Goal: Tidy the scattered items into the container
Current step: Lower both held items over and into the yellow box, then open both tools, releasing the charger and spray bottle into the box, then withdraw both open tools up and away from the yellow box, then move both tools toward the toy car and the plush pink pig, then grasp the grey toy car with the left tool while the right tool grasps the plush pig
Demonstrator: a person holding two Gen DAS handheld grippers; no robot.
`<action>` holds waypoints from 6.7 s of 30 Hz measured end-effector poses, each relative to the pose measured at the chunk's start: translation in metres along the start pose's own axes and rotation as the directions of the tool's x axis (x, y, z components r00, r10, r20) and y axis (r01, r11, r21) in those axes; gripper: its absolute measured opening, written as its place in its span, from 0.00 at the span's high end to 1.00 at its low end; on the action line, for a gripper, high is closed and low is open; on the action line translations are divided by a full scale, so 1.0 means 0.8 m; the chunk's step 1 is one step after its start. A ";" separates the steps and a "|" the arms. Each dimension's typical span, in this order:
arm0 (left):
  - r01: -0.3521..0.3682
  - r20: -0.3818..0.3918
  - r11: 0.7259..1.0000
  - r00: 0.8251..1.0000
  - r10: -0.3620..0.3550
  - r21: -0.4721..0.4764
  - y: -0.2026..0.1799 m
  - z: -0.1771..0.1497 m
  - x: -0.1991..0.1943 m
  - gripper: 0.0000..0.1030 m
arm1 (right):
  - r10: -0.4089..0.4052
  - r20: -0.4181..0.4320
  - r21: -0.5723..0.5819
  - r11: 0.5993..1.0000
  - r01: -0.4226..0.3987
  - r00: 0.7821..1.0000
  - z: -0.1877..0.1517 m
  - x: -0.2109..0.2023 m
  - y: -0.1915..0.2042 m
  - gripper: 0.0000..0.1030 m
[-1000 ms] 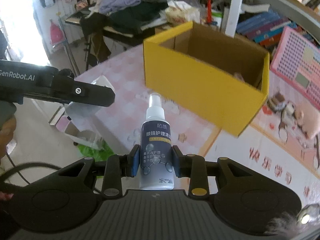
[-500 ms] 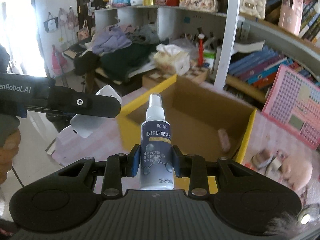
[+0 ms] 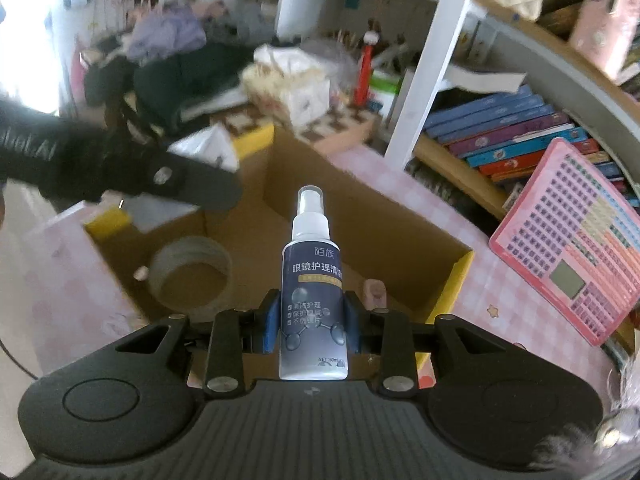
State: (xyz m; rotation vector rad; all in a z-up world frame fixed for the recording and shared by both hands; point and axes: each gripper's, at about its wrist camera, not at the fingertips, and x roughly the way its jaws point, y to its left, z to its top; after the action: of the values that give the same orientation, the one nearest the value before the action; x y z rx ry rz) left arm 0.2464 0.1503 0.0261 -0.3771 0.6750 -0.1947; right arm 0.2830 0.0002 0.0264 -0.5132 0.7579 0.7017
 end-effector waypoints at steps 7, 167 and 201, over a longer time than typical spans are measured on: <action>-0.100 -0.114 0.989 0.987 0.113 0.109 -0.005 0.017 0.080 0.38 | 0.017 -0.108 -0.080 0.996 -0.026 0.994 0.007 0.070 -0.010 0.70; -0.087 -0.170 0.921 0.972 0.162 0.380 -0.301 -0.137 0.136 0.15 | -0.174 -0.139 0.619 0.753 0.222 0.975 -0.327 -0.106 -0.207 0.25; -0.342 -0.223 0.886 0.880 0.418 0.313 -0.252 -0.051 0.328 0.39 | -0.089 0.004 0.587 0.807 0.069 0.996 -0.240 0.053 -0.335 0.11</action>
State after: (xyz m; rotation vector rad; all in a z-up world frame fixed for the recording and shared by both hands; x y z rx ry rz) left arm 0.4107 -0.1230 -0.0720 0.0522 0.9829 0.0442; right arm 0.4163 -0.2852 -0.0805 0.0374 0.8712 0.3607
